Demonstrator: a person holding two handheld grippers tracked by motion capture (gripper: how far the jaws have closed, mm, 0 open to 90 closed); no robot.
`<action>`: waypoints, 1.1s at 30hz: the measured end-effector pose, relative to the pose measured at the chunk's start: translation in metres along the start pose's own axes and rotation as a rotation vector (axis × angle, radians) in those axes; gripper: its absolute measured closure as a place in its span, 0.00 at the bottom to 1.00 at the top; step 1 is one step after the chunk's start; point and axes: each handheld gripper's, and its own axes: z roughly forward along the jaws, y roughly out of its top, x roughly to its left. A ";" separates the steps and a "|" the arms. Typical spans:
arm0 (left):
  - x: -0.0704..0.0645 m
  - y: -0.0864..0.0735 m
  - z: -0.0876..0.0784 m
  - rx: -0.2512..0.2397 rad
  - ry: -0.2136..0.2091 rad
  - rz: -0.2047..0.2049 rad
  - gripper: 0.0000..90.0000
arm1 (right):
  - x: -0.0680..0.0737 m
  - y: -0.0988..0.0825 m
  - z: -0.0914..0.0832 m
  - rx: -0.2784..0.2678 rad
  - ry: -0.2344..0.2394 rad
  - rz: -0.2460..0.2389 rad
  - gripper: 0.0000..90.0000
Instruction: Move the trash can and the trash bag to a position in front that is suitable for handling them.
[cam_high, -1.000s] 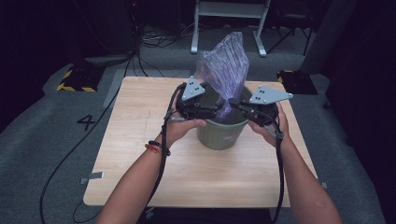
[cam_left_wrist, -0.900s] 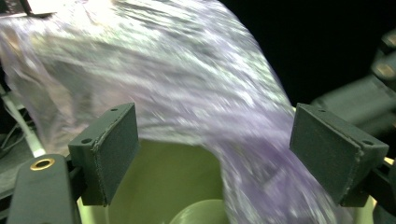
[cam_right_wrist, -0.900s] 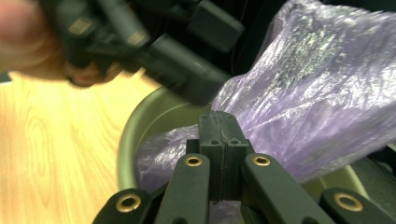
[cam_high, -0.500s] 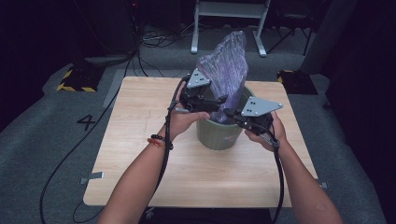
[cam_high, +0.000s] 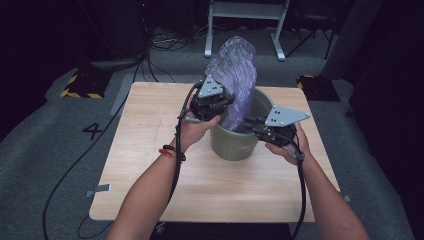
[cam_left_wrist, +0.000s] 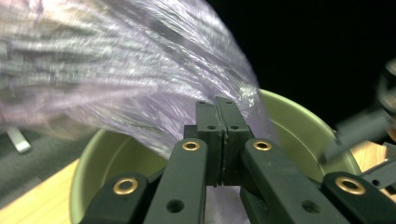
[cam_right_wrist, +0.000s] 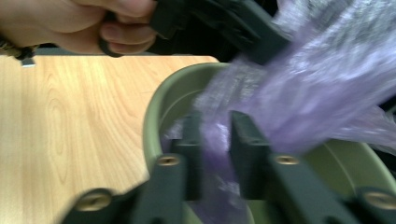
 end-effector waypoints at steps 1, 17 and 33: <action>-0.002 -0.001 -0.001 0.004 0.014 0.014 1.00 | -0.001 0.000 -0.001 -0.003 -0.012 0.013 0.70; -0.043 -0.031 -0.008 0.010 0.048 0.219 0.99 | -0.042 0.018 -0.022 -0.126 -0.161 0.247 0.28; -0.050 -0.047 -0.013 -0.015 0.056 0.221 0.96 | -0.029 0.018 -0.003 -0.124 -0.083 0.213 1.00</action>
